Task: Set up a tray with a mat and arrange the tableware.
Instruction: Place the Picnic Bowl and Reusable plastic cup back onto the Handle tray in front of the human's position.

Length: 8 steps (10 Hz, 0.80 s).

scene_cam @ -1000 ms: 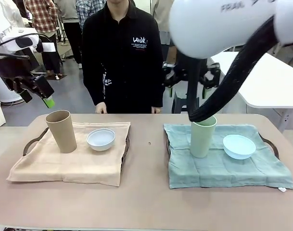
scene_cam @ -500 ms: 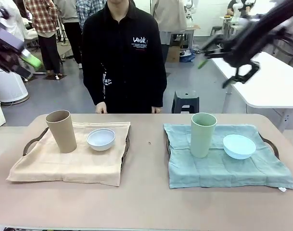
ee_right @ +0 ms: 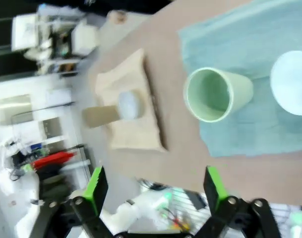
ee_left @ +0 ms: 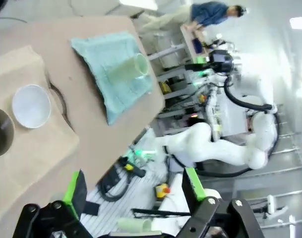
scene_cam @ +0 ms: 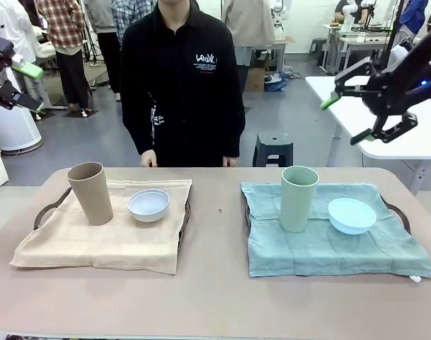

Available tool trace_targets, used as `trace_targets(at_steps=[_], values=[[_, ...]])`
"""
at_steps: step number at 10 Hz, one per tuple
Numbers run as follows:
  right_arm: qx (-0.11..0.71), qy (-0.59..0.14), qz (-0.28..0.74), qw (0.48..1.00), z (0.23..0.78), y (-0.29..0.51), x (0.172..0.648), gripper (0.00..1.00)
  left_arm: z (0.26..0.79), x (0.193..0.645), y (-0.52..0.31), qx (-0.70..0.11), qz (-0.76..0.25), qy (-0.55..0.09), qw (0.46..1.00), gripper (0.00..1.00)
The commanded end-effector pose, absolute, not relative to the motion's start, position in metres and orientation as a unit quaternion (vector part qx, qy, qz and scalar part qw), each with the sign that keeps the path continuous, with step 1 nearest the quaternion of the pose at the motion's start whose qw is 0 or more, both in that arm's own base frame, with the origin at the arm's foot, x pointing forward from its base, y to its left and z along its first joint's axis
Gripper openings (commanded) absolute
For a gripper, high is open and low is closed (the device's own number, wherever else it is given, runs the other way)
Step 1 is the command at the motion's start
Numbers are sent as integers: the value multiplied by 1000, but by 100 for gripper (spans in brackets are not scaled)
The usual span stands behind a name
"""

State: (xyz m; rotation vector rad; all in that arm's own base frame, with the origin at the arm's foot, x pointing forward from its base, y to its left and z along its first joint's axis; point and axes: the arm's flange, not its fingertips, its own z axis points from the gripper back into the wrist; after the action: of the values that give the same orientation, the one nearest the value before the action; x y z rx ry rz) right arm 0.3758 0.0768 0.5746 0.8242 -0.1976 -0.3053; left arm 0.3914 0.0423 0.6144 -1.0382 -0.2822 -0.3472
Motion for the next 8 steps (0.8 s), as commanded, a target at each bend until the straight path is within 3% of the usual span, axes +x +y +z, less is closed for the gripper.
trace_targets(at_steps=[1, 3, 6, 7, 8], values=[[604, -41, -96, 790, 557, 3, 379, 100, 610, 400, 71, -619, -79, -94, 775, 100], [701, -59, -107, 703, 534, -67, 366, 100, 586, 406, 108, -655, 38, -66, 751, 100], [677, -108, -113, 719, 549, -79, 354, 100, 560, 413, 118, -540, 99, 12, 835, 100], [677, -108, -113, 719, 549, -79, 354, 100, 556, 411, 115, -517, 98, -8, 850, 100], [677, -108, -113, 719, 549, -79, 354, 100, 547, 413, 134, -590, 99, -21, 801, 100]])
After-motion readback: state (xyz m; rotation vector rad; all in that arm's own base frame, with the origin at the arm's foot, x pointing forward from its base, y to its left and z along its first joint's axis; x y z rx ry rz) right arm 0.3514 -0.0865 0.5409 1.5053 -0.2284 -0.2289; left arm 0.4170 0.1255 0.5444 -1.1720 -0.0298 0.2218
